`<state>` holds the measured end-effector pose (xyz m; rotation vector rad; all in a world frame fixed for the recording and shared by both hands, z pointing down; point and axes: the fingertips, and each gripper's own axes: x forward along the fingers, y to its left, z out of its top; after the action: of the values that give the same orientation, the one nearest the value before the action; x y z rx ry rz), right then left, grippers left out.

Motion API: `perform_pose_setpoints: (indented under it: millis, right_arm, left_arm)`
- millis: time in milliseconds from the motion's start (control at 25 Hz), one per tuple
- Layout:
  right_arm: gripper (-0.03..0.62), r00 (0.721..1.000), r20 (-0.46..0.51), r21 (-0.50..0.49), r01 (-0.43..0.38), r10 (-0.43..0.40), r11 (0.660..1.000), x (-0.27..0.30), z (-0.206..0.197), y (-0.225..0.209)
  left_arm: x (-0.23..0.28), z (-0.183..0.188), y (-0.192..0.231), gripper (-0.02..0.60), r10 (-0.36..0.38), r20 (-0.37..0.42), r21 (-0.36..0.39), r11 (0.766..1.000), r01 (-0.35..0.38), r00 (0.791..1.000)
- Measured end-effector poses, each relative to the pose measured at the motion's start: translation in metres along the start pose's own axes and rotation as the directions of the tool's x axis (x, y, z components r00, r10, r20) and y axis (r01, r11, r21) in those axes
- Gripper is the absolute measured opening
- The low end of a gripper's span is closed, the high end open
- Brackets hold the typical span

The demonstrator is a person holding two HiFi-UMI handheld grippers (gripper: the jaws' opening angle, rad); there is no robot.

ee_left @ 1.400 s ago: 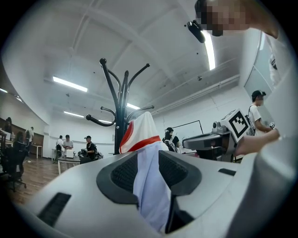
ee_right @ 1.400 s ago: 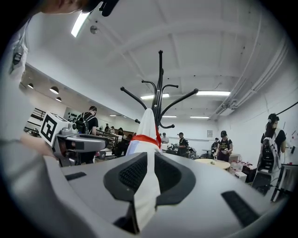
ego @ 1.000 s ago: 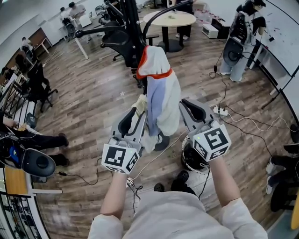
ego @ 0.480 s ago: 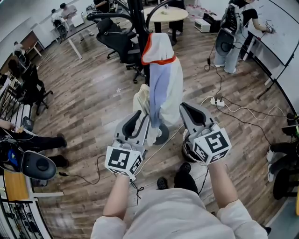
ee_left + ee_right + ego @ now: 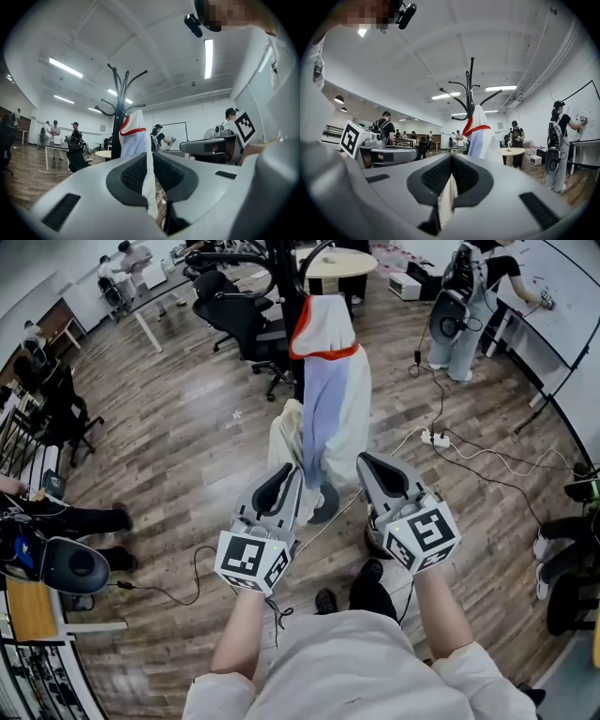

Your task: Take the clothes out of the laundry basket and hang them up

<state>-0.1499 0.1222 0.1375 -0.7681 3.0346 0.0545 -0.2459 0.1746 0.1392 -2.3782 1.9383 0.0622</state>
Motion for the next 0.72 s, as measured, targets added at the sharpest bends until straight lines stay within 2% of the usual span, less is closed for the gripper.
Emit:
perform_pose_setpoints:
  millis: [720]
  right_arm:
    - [0.006,0.999,-0.035,-0.003,-0.011,0.011,1.000,0.000,-0.013,0.007]
  left_arm:
    - [-0.007,-0.011,0.001,0.031,0.012,-0.019,-0.028,1.000,-0.012,1.000]
